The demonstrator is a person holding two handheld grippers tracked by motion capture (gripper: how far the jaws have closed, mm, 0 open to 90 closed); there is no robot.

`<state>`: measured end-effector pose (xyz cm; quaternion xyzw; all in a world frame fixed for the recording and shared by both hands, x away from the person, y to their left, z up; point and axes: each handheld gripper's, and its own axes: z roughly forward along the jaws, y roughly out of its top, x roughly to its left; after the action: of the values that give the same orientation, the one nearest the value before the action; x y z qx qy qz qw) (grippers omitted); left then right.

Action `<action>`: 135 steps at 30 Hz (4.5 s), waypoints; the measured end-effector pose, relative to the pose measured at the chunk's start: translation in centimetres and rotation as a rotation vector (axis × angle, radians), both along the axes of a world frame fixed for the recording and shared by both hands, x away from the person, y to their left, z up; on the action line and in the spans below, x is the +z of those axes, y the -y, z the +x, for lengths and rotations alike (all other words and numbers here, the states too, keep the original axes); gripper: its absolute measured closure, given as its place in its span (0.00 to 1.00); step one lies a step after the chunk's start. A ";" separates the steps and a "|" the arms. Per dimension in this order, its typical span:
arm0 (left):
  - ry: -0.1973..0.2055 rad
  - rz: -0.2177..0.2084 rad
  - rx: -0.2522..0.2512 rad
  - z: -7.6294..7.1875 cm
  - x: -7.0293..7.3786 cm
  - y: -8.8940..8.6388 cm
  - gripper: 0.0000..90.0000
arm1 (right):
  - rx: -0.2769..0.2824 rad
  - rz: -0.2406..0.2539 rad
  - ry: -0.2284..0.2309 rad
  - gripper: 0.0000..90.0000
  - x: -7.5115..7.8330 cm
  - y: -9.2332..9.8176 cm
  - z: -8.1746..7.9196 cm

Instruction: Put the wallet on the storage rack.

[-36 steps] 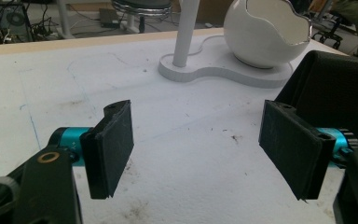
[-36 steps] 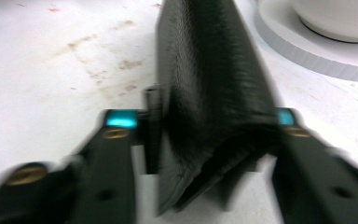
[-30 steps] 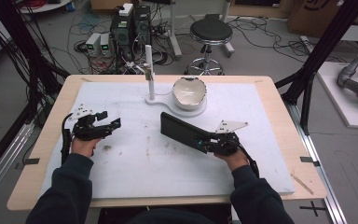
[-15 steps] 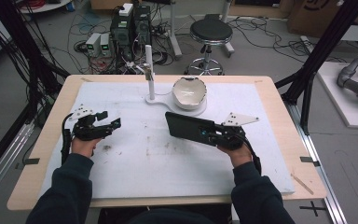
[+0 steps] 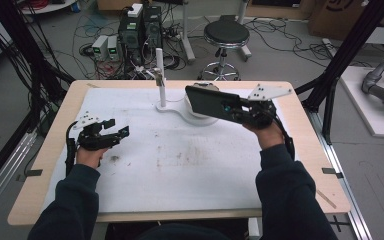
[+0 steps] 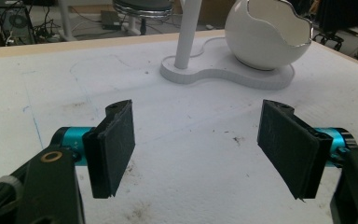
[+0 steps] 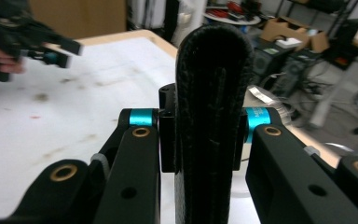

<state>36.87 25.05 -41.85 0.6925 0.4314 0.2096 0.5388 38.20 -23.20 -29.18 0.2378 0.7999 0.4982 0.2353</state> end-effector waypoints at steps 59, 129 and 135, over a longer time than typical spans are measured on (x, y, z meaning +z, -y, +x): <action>-0.002 -0.007 0.003 -0.1 0.1 -0.1 0.30 | 0.003 -0.256 -0.026 0.58 -3.6 -2.9 6.9; -0.017 -0.010 0.002 -0.1 0.0 -0.2 0.31 | 0.179 -0.319 -0.027 0.49 -5.6 -2.9 7.4; -0.017 -0.012 0.004 -0.1 0.0 -0.1 0.31 | 0.210 -0.246 -0.050 0.43 -5.0 -3.1 6.9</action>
<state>36.77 25.20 -41.87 0.6902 0.4385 0.2022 0.5389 45.07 -20.13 -34.13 0.1345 0.8810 0.4123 0.1890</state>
